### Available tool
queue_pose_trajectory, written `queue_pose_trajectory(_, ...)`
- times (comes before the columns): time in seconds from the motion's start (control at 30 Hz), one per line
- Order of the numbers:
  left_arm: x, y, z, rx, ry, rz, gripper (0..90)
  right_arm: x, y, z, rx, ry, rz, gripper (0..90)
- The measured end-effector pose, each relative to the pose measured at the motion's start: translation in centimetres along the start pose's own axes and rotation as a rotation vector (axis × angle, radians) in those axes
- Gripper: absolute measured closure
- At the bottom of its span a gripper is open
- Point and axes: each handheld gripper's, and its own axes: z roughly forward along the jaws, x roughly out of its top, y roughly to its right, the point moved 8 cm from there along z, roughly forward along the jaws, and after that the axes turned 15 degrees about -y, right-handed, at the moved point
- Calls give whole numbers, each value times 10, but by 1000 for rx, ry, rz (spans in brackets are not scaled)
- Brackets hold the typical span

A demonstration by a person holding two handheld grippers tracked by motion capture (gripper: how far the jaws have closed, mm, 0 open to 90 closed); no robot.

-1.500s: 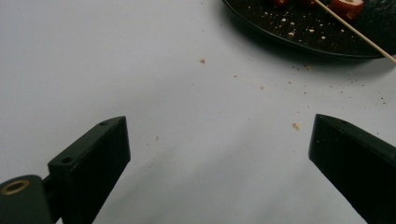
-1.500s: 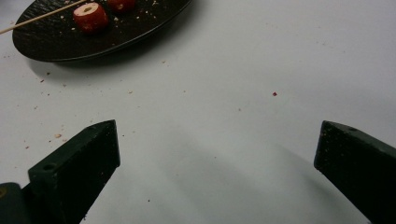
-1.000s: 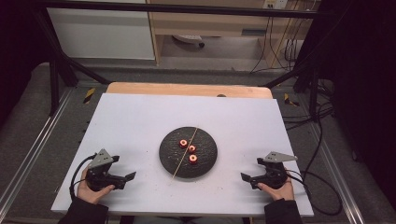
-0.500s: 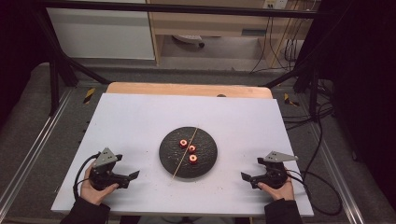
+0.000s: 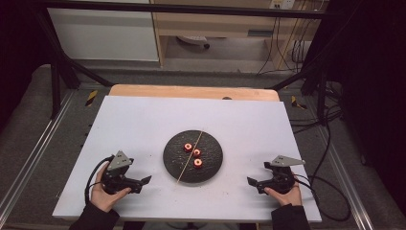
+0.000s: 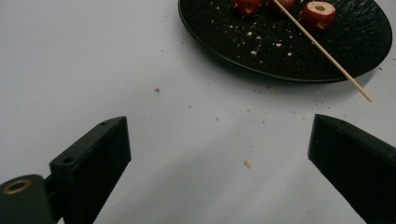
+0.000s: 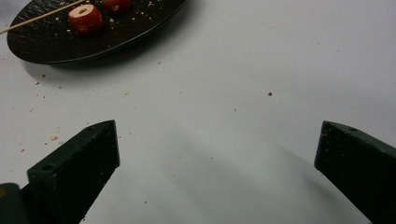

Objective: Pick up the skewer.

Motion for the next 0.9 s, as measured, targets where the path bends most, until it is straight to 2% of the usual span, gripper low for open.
queue_pose_trajectory(0.43,34,25,7,-2,-24,29,81,0,0,1,0,-2,3,6)
queue_pose_trajectory(0.73,57,44,18,-11,-34,32,125,0,-1,1,0,-3,2,6)
queue_pose_trajectory(0.9,67,53,27,-10,-60,25,152,0,-1,0,-1,-5,3,6)
